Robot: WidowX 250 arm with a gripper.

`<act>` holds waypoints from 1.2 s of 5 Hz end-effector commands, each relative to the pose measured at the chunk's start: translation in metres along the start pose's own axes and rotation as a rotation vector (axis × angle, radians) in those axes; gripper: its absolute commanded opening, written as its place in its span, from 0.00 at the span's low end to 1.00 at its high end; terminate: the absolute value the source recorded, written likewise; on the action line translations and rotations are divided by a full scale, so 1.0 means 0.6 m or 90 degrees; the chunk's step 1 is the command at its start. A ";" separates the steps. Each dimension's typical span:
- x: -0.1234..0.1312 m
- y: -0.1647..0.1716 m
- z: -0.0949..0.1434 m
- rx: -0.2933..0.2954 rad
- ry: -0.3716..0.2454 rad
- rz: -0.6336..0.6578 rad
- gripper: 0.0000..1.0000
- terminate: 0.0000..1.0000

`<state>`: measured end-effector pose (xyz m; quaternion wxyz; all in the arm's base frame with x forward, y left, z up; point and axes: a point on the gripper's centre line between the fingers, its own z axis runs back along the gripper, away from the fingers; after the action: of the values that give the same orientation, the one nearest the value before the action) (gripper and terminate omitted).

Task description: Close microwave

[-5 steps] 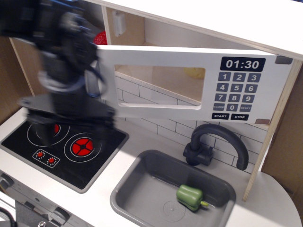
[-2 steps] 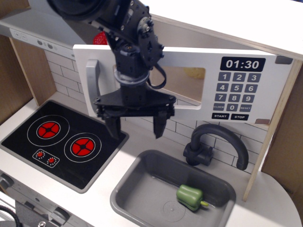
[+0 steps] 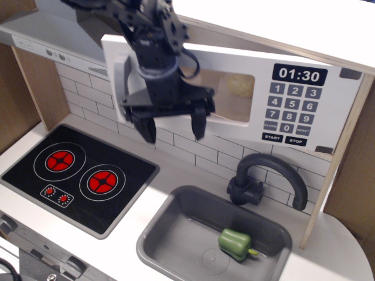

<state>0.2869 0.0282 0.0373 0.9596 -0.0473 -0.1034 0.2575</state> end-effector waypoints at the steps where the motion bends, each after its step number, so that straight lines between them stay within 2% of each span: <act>1: 0.080 -0.013 0.018 -0.036 -0.098 -0.077 1.00 0.00; 2: 0.103 -0.020 0.014 -0.051 -0.111 -0.075 1.00 0.00; 4: 0.111 -0.030 0.022 -0.065 -0.115 -0.060 1.00 0.00; 5: 0.118 -0.037 0.032 -0.089 -0.130 -0.048 1.00 0.00; 6: 0.123 -0.032 0.031 -0.099 -0.183 -0.049 1.00 0.00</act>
<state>0.3427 0.0414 0.0353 0.9490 -0.0831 -0.2116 0.2186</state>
